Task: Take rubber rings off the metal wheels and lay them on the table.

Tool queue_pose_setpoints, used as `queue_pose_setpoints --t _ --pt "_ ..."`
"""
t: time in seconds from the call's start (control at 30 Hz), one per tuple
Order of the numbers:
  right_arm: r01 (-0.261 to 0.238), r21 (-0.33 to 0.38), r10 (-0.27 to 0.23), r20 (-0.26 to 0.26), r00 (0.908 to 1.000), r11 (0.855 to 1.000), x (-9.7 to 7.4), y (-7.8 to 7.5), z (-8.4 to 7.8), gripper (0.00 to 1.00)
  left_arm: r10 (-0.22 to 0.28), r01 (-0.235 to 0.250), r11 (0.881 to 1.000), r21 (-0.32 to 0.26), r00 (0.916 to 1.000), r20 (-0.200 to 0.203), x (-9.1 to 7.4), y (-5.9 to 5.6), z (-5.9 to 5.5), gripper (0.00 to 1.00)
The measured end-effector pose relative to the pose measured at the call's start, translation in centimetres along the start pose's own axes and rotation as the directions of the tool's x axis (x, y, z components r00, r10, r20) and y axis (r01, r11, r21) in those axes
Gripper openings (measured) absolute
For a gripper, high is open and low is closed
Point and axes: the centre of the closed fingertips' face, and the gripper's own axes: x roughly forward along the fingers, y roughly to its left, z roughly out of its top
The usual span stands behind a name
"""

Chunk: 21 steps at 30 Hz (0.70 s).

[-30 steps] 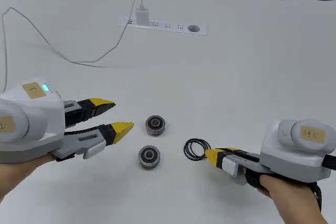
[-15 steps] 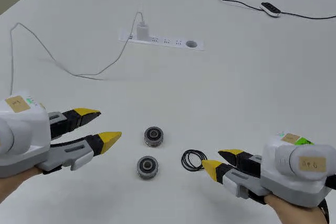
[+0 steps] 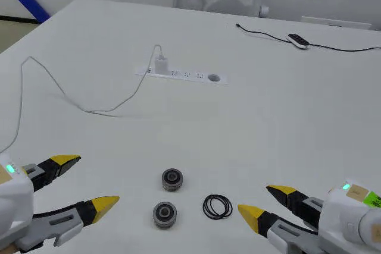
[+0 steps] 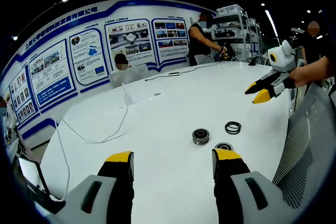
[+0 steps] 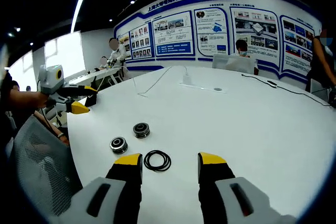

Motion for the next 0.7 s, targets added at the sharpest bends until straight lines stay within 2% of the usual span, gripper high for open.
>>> queue_pose_setpoints --t 0.1,0.27,0.43,0.7 --pt "0.027 -0.006 -0.027 0.037 0.9990 1.000 -0.8 -0.7 0.5 0.45 0.014 -0.013 0.999 -0.030 0.9996 0.025 -0.6 0.4 0.2 0.70" --pt "0.046 0.003 -0.046 0.043 0.9980 0.999 -1.5 -1.6 0.2 0.49 0.057 -0.053 0.997 -0.060 0.9964 0.063 -1.4 1.1 0.5 0.76" --pt "0.082 0.015 -0.082 0.057 0.9950 0.997 -2.1 -2.3 0.1 0.55 0.100 -0.095 0.992 -0.082 0.9933 0.058 -1.9 2.0 0.0 0.81" --pt "0.099 0.004 -0.099 0.046 0.9940 0.995 -2.5 -3.0 -0.4 0.69 0.125 -0.119 0.988 -0.095 0.9904 0.059 -2.0 2.5 0.0 0.83"
